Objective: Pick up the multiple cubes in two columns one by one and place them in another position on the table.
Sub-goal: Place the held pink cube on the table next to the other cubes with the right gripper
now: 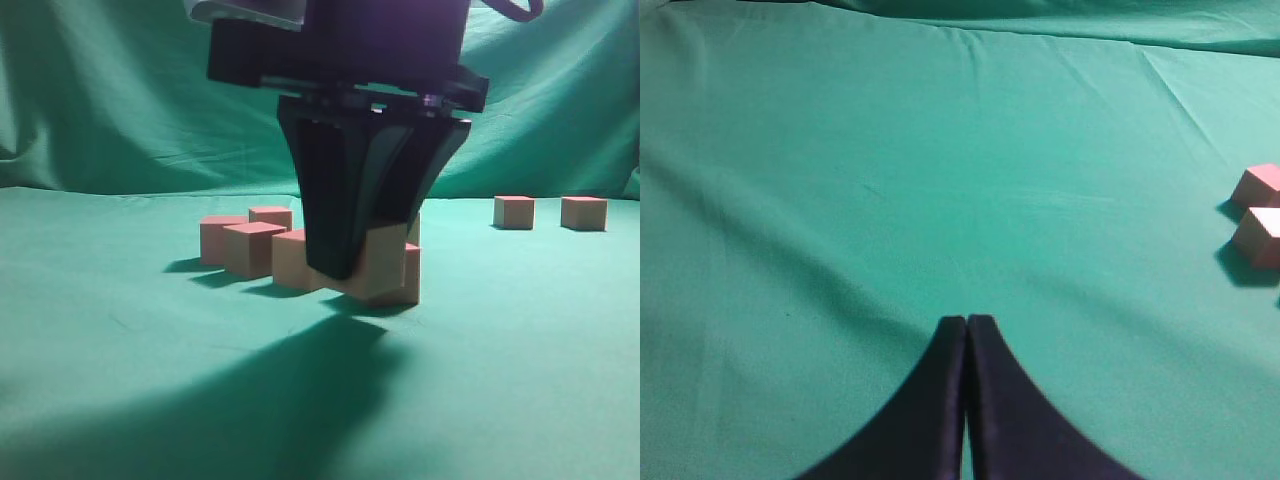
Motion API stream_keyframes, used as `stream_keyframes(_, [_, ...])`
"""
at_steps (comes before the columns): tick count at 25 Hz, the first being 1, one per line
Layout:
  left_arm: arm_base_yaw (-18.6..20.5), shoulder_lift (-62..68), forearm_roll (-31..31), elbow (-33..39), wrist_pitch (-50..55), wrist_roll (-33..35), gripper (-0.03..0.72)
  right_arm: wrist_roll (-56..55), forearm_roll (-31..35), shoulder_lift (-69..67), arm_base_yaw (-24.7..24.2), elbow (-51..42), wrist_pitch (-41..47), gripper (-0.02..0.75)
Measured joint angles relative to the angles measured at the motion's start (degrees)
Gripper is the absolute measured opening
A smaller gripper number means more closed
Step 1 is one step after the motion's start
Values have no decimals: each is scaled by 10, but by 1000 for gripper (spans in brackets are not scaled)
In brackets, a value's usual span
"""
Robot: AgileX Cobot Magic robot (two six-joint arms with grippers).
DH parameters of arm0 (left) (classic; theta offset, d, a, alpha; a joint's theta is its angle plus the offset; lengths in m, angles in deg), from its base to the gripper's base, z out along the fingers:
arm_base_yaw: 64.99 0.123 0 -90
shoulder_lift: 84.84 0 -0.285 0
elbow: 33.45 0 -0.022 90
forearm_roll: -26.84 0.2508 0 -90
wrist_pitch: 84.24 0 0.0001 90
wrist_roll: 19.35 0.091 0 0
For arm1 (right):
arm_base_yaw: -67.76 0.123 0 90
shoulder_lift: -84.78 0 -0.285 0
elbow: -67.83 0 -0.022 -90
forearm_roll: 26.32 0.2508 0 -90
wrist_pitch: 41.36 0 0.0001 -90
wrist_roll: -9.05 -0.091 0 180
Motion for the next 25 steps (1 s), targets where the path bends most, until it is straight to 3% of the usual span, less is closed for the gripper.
stream_keyframes(18, [0, 0, 0, 0, 0, 0, 0, 0, 0, -15, 0, 0, 11, 263])
stream_keyframes(25, [0, 0, 0, 0, 0, 0, 0, -1, 0, -15, 0, 12, 59, 556])
